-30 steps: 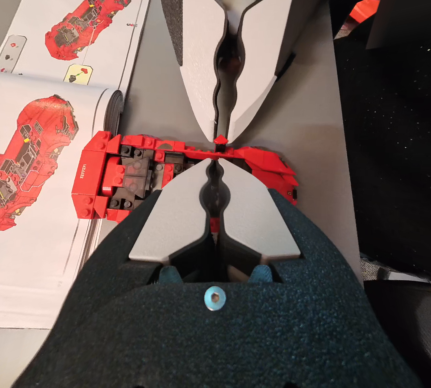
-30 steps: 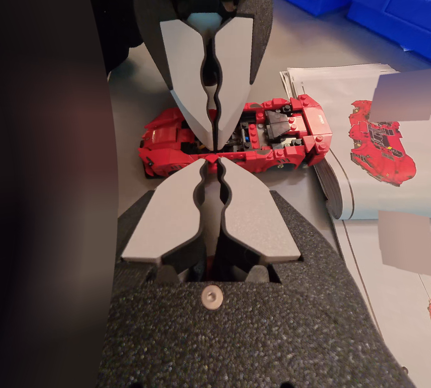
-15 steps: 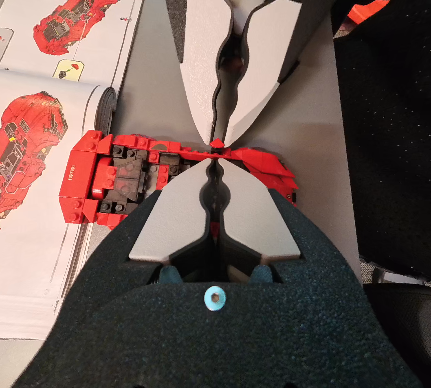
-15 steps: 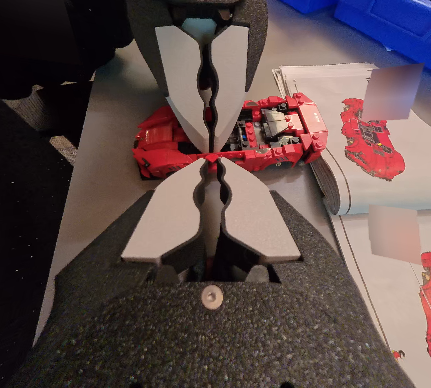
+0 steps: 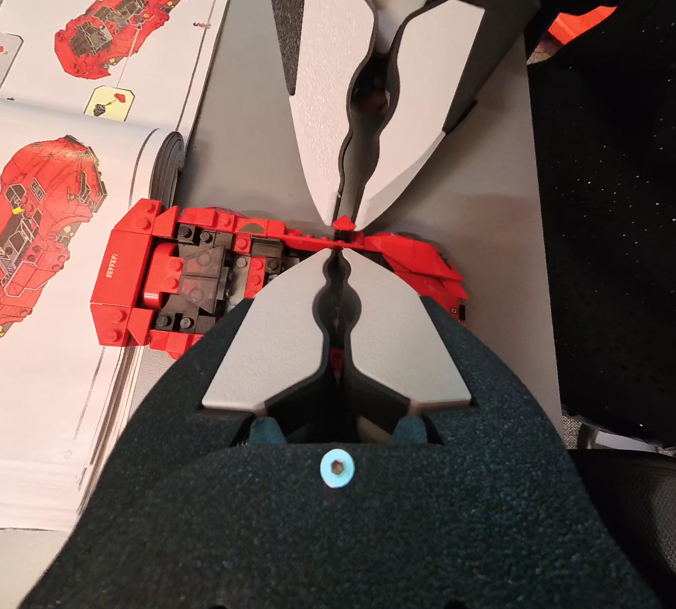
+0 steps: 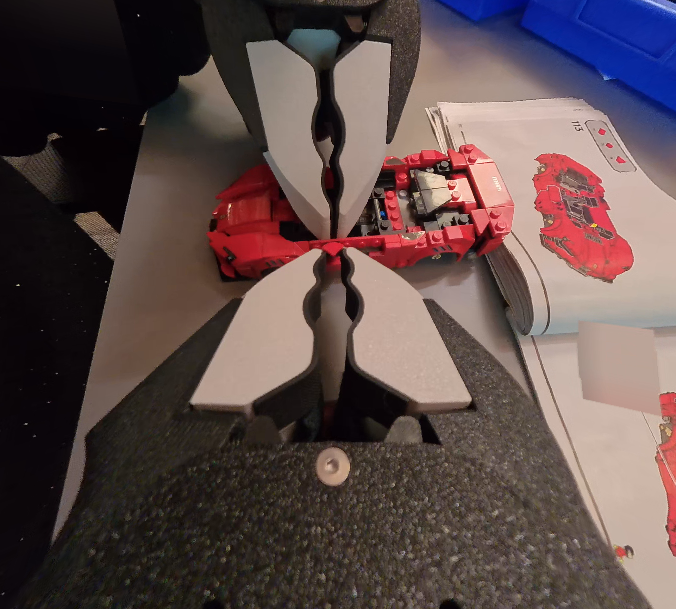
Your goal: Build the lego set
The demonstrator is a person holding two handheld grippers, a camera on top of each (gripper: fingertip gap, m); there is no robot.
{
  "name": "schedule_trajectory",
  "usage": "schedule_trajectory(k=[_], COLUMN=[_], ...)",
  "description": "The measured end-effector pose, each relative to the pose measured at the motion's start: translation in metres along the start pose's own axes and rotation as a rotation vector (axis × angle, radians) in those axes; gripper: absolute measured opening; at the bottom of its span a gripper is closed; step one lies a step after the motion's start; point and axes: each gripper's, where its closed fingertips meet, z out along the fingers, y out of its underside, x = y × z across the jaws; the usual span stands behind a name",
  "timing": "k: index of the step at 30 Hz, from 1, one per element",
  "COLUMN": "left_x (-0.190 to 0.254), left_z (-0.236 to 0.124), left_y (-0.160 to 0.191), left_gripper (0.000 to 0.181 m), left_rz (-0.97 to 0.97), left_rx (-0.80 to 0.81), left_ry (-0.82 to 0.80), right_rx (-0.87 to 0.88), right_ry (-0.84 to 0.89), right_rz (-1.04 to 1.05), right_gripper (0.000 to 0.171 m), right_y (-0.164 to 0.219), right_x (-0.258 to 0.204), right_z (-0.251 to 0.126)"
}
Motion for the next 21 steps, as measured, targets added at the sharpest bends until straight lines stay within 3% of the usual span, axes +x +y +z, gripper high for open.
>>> schedule_trajectory(k=[21], left_x=[0.0009], left_z=[-0.0005], left_y=[0.0001], left_gripper=[0.000], left_rz=[0.000], left_rx=[0.001], left_ry=[-0.004], right_rx=[-0.052], right_ry=[-0.027], right_rz=[0.015], right_gripper=[0.008], right_y=[0.0036], right_x=[-0.0014], right_z=[0.0039])
